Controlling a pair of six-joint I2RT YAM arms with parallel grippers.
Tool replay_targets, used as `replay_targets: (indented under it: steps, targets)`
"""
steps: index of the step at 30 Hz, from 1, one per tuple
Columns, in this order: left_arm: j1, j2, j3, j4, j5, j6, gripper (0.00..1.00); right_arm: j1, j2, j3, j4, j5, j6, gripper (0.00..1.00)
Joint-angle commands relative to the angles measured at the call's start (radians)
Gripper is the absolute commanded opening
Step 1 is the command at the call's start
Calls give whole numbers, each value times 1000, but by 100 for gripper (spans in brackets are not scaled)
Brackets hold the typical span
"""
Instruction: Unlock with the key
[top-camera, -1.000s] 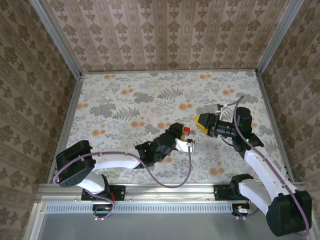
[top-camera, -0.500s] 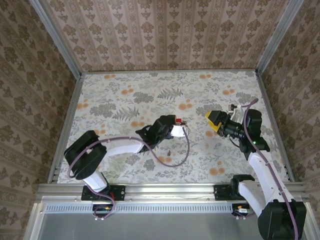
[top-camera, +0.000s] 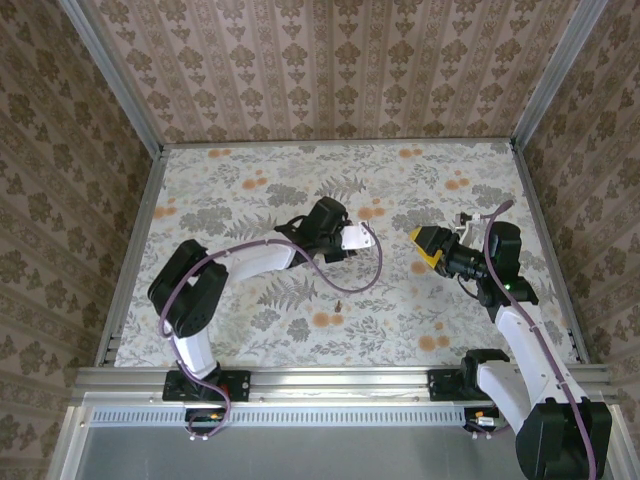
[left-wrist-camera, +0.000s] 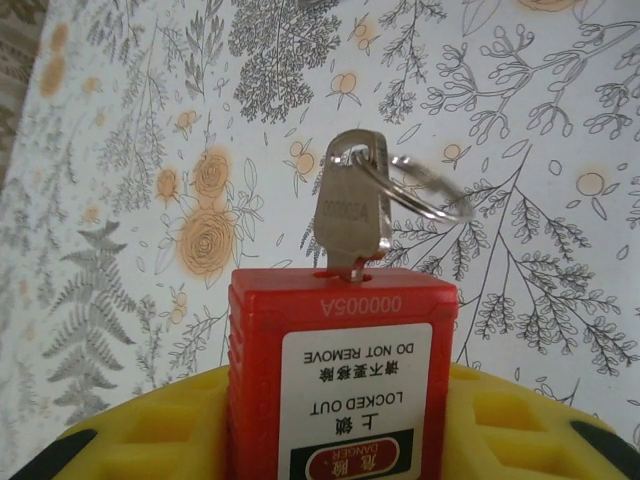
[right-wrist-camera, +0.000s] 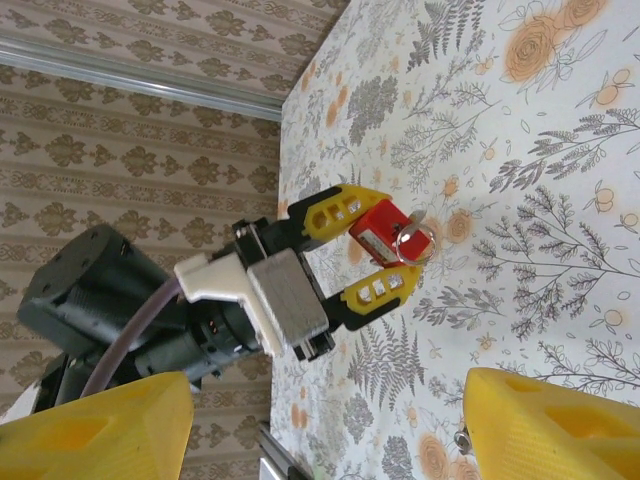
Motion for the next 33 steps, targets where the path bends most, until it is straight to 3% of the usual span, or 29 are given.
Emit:
replay_targets:
  steps: [1, 5, 28, 33]
  targets:
    - [25, 32, 25, -92, 100, -41, 18, -4, -6, -18, 5, 3, -27, 72]
    - [41, 56, 59, -163, 154, -54, 18, -4, -7, -21, 2, 1, -36, 72]
    - [43, 216, 137, -264, 146, -3, 25, -4, 1, -41, 12, -8, -46, 72]
    - [42, 235, 145, -272, 137, 1, 31, -4, 1, -40, 7, -9, -49, 72]
